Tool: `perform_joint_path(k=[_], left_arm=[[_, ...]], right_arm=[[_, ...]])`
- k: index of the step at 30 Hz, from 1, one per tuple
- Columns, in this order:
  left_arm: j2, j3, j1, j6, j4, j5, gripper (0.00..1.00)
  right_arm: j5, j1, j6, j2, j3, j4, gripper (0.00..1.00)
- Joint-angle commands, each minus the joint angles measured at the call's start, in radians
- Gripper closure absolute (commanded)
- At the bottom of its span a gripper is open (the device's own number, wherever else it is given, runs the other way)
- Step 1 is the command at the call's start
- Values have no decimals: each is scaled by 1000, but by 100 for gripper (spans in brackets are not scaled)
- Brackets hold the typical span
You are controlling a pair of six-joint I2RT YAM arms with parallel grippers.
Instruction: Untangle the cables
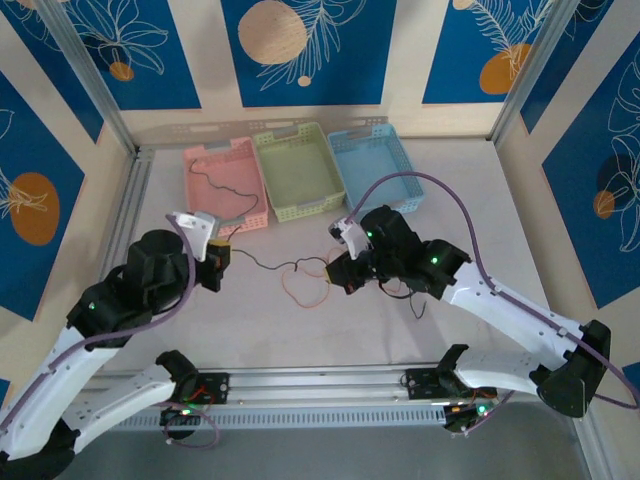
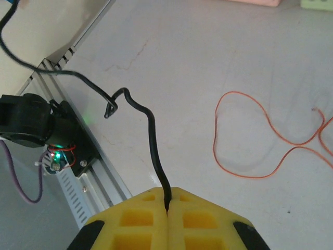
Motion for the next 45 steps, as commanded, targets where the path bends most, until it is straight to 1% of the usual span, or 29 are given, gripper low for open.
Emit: perform_joint_path(k=[1,4,7,9,14,18,22,26,33,45], left_arm=[[-24,-28,5,18,115,193,100],[-23,-47,6,18,150,296,100],[-24,-62,5,21,173,348,100],[-24,-72,5,27,195,363,100],[20,-68,5,21,235,335,100],[60,-70,5,25,287,347,100],[70,-77,6,33,342,401,100],[94,-70,5,31,385,462,100],[164,-97,4,19,483,567,100],[255,-110,-5,36,510,700,100]], right_arm=[[-86,-26,74,-1,-30,15,100],[-179,-58,130,21,-37,63,100],[-264,-89,176,50,-52,101,100],[-299,-103,196,72,-60,116,100],[-315,-124,217,95,-75,134,100],[-347,-154,230,99,-80,151,100],[-388,-187,252,130,-81,156,100],[-430,-199,292,181,-79,163,100],[-454,-181,351,235,-102,218,100],[-476,-154,373,308,-58,229,100]])
